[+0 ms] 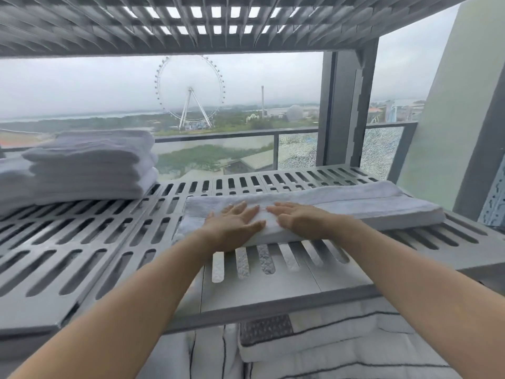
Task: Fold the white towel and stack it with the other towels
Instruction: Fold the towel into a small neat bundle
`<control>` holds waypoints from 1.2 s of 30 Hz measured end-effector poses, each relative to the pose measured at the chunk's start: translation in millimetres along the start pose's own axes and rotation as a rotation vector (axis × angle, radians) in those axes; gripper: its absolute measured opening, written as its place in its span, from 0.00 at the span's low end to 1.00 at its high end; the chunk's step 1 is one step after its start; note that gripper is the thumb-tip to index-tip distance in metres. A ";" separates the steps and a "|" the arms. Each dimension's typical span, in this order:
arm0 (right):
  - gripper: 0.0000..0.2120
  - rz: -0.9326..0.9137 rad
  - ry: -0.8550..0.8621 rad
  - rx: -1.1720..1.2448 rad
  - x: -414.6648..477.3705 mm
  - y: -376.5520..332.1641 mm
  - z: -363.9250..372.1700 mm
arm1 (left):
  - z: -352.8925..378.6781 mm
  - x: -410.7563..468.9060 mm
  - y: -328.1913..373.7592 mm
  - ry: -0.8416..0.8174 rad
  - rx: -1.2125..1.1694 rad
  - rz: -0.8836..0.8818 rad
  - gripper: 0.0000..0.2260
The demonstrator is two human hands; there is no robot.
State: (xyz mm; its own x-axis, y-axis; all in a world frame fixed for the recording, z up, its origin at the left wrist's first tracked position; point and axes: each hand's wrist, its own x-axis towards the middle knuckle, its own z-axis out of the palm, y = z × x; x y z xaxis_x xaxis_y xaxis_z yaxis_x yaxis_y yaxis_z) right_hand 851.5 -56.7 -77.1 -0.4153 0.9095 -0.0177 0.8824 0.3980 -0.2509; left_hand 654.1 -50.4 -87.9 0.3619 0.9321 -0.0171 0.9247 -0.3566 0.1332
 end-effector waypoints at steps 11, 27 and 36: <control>0.29 0.032 -0.043 -0.079 66.2 -20.3 7.5 | -5.3 36.5 -36.3 0.029 -0.030 -0.096 0.26; 0.32 0.179 0.062 -0.027 65.0 4.5 -2.3 | -7.6 38.8 -43.7 0.047 0.033 -0.102 0.32; 0.23 0.050 0.159 0.108 41.3 -19.6 -0.1 | -11.7 1.7 -73.8 -0.037 0.059 0.295 0.35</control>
State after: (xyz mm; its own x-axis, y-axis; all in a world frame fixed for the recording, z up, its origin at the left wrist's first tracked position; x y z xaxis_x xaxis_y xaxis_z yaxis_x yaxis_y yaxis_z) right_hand 817.1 -26.8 -72.7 -0.3241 0.9386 0.1183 0.8685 0.3448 -0.3562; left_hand 585.1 -21.7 -86.2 0.6188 0.7852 -0.0226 0.7840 -0.6155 0.0803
